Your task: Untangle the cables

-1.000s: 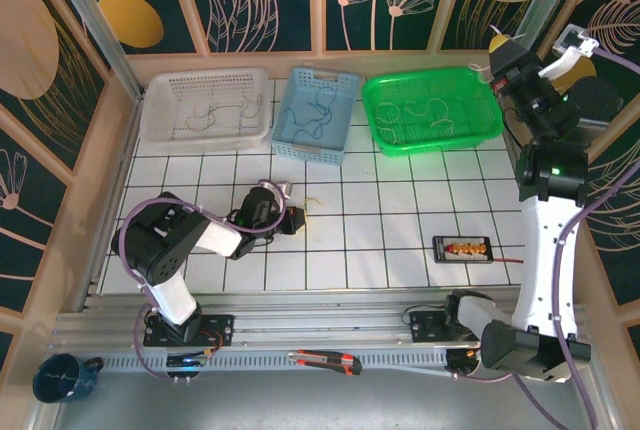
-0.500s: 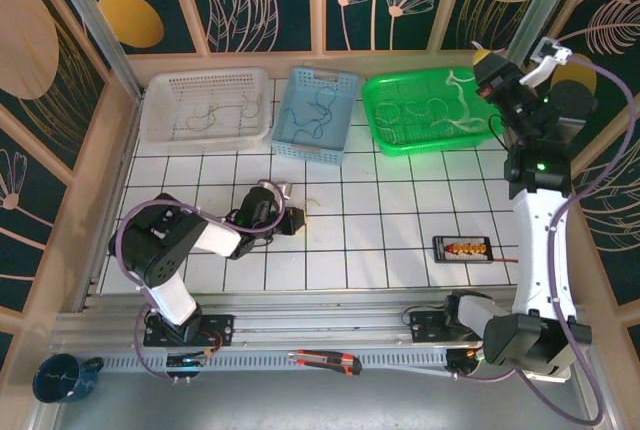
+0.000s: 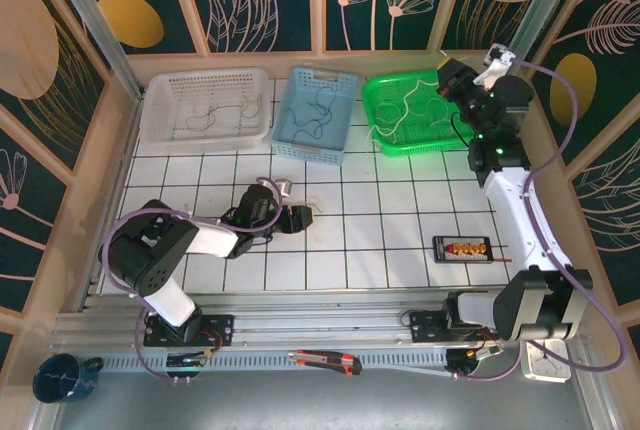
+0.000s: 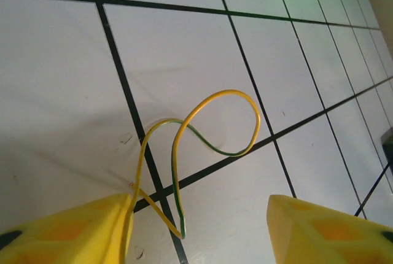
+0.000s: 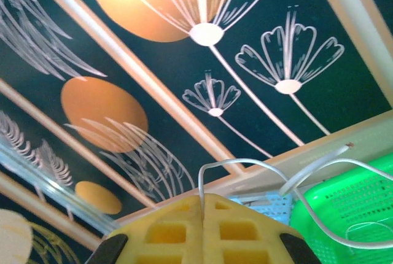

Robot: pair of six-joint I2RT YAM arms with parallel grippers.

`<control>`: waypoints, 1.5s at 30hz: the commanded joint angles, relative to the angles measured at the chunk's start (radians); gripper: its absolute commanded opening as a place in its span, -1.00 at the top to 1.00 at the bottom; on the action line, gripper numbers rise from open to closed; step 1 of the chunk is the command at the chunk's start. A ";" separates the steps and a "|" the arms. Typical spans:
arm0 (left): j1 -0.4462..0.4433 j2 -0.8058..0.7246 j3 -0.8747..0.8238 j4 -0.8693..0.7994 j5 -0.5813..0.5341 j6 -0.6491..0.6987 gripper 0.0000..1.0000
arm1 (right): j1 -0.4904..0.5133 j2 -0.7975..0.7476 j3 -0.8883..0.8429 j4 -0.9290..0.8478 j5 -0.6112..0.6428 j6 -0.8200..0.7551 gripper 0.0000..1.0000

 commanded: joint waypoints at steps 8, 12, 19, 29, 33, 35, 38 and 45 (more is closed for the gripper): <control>-0.002 -0.083 0.023 -0.043 -0.010 0.003 -0.98 | 0.040 0.162 0.040 0.191 0.215 -0.083 1.00; -0.003 -0.107 0.036 -0.069 -0.029 -0.001 -0.97 | 0.042 0.287 0.101 0.208 0.246 -0.132 1.00; -0.001 -0.150 0.095 -0.166 -0.101 0.004 -0.97 | 0.031 0.498 0.247 0.070 0.238 -0.200 0.35; -0.001 -0.057 0.209 -0.323 -0.088 0.157 -0.96 | 0.032 0.413 0.126 0.028 0.109 -0.129 -0.55; -0.002 -0.017 0.252 -0.370 -0.075 0.215 -0.81 | 0.053 0.308 0.049 0.024 0.069 -0.111 -0.51; -0.002 0.006 0.276 -0.401 -0.064 0.242 -0.73 | 0.069 0.245 0.007 0.023 0.045 -0.096 -0.51; -0.001 0.037 0.307 -0.432 -0.052 0.269 -0.64 | 0.105 0.152 -0.070 0.018 0.013 -0.075 -0.50; -0.001 0.101 0.327 -0.441 -0.051 0.283 -0.40 | 0.242 -0.057 -0.241 -0.026 0.003 -0.067 -0.48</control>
